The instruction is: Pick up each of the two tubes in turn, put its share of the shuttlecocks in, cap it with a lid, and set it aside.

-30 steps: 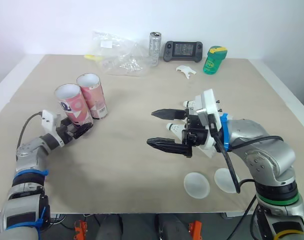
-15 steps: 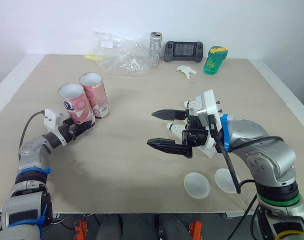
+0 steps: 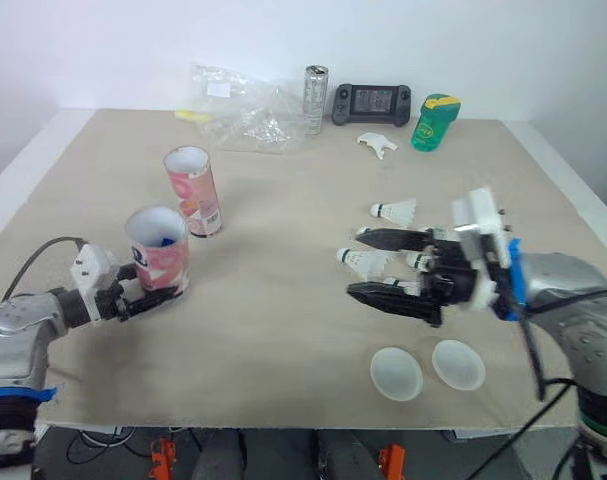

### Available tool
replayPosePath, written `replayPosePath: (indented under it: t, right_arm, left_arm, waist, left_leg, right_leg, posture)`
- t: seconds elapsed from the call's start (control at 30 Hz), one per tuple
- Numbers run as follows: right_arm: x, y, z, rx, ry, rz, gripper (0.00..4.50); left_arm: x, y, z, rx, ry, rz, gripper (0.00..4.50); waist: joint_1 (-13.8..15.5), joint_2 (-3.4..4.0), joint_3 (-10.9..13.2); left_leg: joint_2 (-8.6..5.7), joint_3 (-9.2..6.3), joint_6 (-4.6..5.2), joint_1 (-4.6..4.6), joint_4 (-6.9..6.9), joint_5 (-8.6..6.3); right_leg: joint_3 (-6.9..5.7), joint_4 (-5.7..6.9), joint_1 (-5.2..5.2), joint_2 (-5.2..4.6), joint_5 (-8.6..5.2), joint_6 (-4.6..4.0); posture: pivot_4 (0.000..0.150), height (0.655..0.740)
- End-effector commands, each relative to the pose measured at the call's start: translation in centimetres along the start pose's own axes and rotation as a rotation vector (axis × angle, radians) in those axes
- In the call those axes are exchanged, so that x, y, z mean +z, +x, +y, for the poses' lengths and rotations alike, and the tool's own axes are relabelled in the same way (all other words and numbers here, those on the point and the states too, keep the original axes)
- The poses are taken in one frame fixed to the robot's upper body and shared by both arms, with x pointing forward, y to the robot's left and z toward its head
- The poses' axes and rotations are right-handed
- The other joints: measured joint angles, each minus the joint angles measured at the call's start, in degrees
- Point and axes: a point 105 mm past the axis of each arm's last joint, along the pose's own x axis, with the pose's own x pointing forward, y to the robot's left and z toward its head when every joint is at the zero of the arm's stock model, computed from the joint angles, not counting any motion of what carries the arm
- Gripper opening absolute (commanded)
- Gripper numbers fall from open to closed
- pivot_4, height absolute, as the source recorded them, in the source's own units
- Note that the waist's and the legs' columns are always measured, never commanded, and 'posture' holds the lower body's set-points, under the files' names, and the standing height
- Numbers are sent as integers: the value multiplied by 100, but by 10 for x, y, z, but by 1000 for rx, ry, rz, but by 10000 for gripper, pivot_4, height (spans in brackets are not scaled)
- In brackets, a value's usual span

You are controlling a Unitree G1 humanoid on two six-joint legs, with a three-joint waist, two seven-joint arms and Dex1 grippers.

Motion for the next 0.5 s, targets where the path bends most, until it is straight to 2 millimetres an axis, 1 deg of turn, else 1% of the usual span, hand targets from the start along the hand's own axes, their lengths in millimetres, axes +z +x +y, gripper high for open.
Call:
replayPosePath:
  t: [0.03, 0.07, 0.17, 0.23, 0.3, 0.37, 0.43, 0.5]
  right_arm:
    - [0, -29, -8, -95, -3, 29, 45000]
    - [-3, -35, -11, -122, 20, 35, 45000]
    - [-29, -62, -19, -220, 103, 91, 45000]
    - [-46, -73, -22, -274, 153, 112, 45000]
    - [-61, -78, -25, -316, 182, 129, 45000]
    - [-79, -79, -28, -354, 223, 137, 45000]
    - [-90, -76, -31, -369, 250, 132, 45000]
    - [-95, -72, -35, -378, 252, 117, 45000]
  left_arm:
    - [3, 6, -17, -188, 81, 133, 28133]
    - [4, 6, -17, -213, 99, 150, 28133]
    - [11, 8, -16, -319, 181, 228, 28133]
    - [10, 8, -16, -379, 210, 269, 28133]
    - [7, 9, -17, -424, 239, 302, 28133]
    - [-1, 10, -19, -475, 261, 343, 28133]
    - [-6, 10, -22, -518, 273, 366, 28133]
    - [-4, 13, -23, -532, 263, 354, 28133]
  waist:
    - [-7, 16, -6]
    - [-7, 16, -6]
    - [-34, 16, -6]
    - [-28, 8, -12]
    - [-49, 22, -16]
    - [-57, 24, -17]
    - [-58, 22, -20]
    - [-70, 39, -29]
  left_leg:
    - [0, 6, 0, 4, 0, 0]
    - [0, 18, 0, 12, 0, 0]
    - [0, 25, 7, 31, 2, 5]
    - [1, 24, 9, 37, 3, 5]
    - [-2, 37, 8, 39, 1, 4]
    - [-2, 45, 14, 43, 1, 1]
    - [0, 44, 16, 50, -1, -1]
    - [2, 44, 17, 54, -4, -1]
  right_leg:
    - [1, -1, 0, -2, -5, -8]
    - [5, -1, 1, -5, -2, -11]
    - [8, -3, 23, -7, 2, -7]
    - [5, -7, 38, -6, -5, -2]
    - [10, -10, 38, -15, -7, 1]
    - [15, -10, 39, -16, -9, 5]
    - [16, -10, 44, -10, -10, 5]
    - [17, -9, 45, -8, -11, 3]
  posture:
    - [1500, 7213]
    - [1500, 7213]
    - [1500, 7213]
    - [1500, 7213]
    - [1500, 7213]
    - [1500, 7213]
    - [1500, 7213]
    - [1500, 7213]
